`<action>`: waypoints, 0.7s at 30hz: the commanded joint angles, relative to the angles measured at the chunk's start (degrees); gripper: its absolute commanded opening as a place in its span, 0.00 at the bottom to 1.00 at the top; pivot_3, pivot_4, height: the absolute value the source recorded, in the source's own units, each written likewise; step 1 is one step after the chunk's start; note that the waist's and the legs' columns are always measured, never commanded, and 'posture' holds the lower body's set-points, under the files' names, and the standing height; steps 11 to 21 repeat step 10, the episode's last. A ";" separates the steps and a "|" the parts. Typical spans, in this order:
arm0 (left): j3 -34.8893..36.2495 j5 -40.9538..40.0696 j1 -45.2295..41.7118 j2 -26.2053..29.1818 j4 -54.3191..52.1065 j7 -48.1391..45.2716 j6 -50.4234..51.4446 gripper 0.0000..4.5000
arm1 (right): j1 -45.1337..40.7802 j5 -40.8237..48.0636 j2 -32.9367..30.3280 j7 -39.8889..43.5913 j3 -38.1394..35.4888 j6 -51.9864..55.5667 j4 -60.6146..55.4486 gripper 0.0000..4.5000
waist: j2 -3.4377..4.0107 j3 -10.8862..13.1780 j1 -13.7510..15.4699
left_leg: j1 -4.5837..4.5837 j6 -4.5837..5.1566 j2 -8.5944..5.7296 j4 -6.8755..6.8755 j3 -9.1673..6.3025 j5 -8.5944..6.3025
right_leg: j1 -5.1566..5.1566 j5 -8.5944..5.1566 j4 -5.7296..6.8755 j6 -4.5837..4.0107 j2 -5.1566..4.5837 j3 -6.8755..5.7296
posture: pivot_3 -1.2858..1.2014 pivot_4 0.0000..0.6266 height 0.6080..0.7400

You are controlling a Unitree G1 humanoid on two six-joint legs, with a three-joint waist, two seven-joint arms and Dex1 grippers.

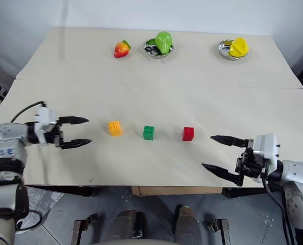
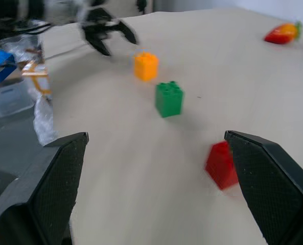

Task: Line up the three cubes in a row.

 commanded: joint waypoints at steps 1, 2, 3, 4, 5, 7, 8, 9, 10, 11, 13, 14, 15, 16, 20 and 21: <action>5.46 -7.85 7.80 1.85 -15.51 3.07 9.77 0.94 | -0.37 1.39 -0.04 1.38 -2.65 -0.90 1.22 1.00 | 0.00 0.00 0.19 | 0.01 0.01 -0.02 0.00 -0.01 0.00 | 0.01 0.00 0.03 0.00 -0.04 0.00 | 0.52 0.24 1.00; 6.45 -8.87 10.54 2.04 -18.98 4.28 11.83 0.94 | -0.45 0.91 -0.02 2.19 -2.67 -1.67 2.09 1.00 | 0.00 0.00 0.30 | 0.01 0.01 -0.02 0.02 -0.04 -0.01 | 0.03 0.00 0.03 0.00 -0.05 -0.01 | 0.52 0.24 1.00; 7.03 -9.73 12.39 2.18 -21.53 5.09 13.70 0.94 | -0.72 -0.03 0.21 2.77 -2.48 -3.05 3.01 1.00 | 0.01 0.00 0.42 | 0.01 0.01 -0.02 0.04 -0.08 -0.01 | 0.05 0.00 0.03 0.00 -0.07 -0.02 | 0.52 0.24 1.00; 7.31 -10.23 13.74 2.17 -23.52 6.00 15.09 0.94 | -0.92 -0.38 0.45 3.20 -2.32 -3.75 3.71 1.00 | 0.01 0.00 0.67 | 0.02 0.02 -0.04 0.04 -0.10 -0.01 | 0.09 0.00 0.03 0.00 -0.10 -0.02 | 0.52 0.24 1.00; 7.34 -10.22 14.66 2.14 -24.93 6.82 15.64 0.94 | -0.95 -0.57 0.48 3.50 -2.08 -3.96 4.15 1.00 | 0.00 0.00 0.89 | 0.03 0.03 -0.07 0.06 -0.10 -0.01 | 0.11 0.00 0.03 0.00 -0.12 -0.03 | 0.52 0.24 1.00; 7.11 -9.81 15.50 2.10 -26.26 7.44 14.93 0.94 | -1.20 -1.23 0.75 4.44 -1.19 -4.87 4.92 1.00 | 0.01 0.00 1.20 | 0.03 0.04 -0.07 0.07 -0.09 0.00 | 0.11 0.00 0.04 0.00 -0.12 -0.01 | 0.52 0.24 1.00; 7.03 -9.82 15.63 2.13 -26.53 7.46 14.89 0.94 | -1.46 -1.84 0.82 4.86 -0.53 -5.30 5.41 1.00 | 0.01 0.00 1.26 | 0.04 0.04 -0.08 0.07 -0.06 0.00 | 0.11 0.00 0.04 0.00 -0.11 0.00 | 0.52 0.24 1.00; 7.20 -10.02 15.58 1.94 -26.69 7.55 14.42 0.94 | -2.06 -2.47 1.09 5.16 0.04 -6.00 6.19 1.00 | 0.01 0.00 1.24 | 0.04 0.03 -0.07 0.07 -0.05 0.00 | 0.10 0.00 0.04 0.00 -0.11 0.00 | 0.52 0.24 1.00; 7.39 -9.65 15.57 1.86 -26.74 8.28 13.62 0.94 | -2.55 -2.82 1.31 5.20 0.43 -6.30 6.77 1.00 | 0.01 0.00 1.24 | 0.06 0.03 -0.07 0.06 -0.04 0.00 | 0.09 0.00 0.05 0.00 -0.10 0.00 | 0.52 0.24 1.00; 7.39 -9.65 15.57 1.86 -26.74 8.28 13.62 0.94 | -2.55 -2.82 1.31 5.20 0.43 -6.30 6.77 1.00 | 0.01 0.00 1.24 | 0.06 0.03 -0.07 0.06 -0.04 0.00 | 0.09 0.00 0.05 0.00 -0.10 0.00 | 0.52 0.24 1.00; 7.39 -9.65 15.57 1.86 -26.74 8.28 13.62 0.94 | -2.55 -2.82 1.31 5.20 0.43 -6.30 6.77 1.00 | 0.01 0.00 1.24 | 0.06 0.03 -0.07 0.06 -0.04 0.00 | 0.09 0.00 0.05 0.00 -0.10 0.00 | 0.52 0.24 1.00; 7.39 -9.65 15.57 1.86 -26.74 8.28 13.62 0.94 | -2.55 -2.82 1.31 5.20 0.43 -6.30 6.77 1.00 | 0.01 0.00 1.24 | 0.06 0.03 -0.07 0.06 -0.04 0.00 | 0.09 0.00 0.05 0.00 -0.10 0.00 | 0.52 0.24 1.00; 7.39 -9.65 15.57 1.86 -26.74 8.28 13.62 0.94 | -2.55 -2.82 1.31 5.20 0.43 -6.30 6.77 1.00 | 0.01 0.00 1.24 | 0.06 0.03 -0.07 0.06 -0.04 0.00 | 0.09 0.00 0.05 0.00 -0.10 0.00 | 0.52 0.24 1.00; 7.39 -9.65 15.57 1.86 -26.74 8.28 13.62 0.94 | -2.55 -2.82 1.31 5.20 0.43 -6.30 6.77 1.00 | 0.01 0.00 1.24 | 0.06 0.03 -0.07 0.06 -0.04 0.00 | 0.09 0.00 0.05 0.00 -0.10 0.00 | 0.52 0.24 1.00; 7.39 -9.65 15.57 1.86 -26.74 8.28 13.62 0.94 | -2.55 -2.82 1.31 5.20 0.43 -6.30 6.77 1.00 | 0.01 0.00 1.24 | 0.06 0.03 -0.07 0.06 -0.04 0.00 | 0.09 0.00 0.05 0.00 -0.10 0.00 | 0.52 0.24 1.00; 7.39 -9.65 15.57 1.86 -26.74 8.28 13.62 0.94 | -2.55 -2.82 1.31 5.20 0.43 -6.30 6.77 1.00 | 0.01 0.00 1.24 | 0.06 0.03 -0.07 0.06 -0.04 0.00 | 0.09 0.00 0.05 0.00 -0.10 0.00 | 0.52 0.24 1.00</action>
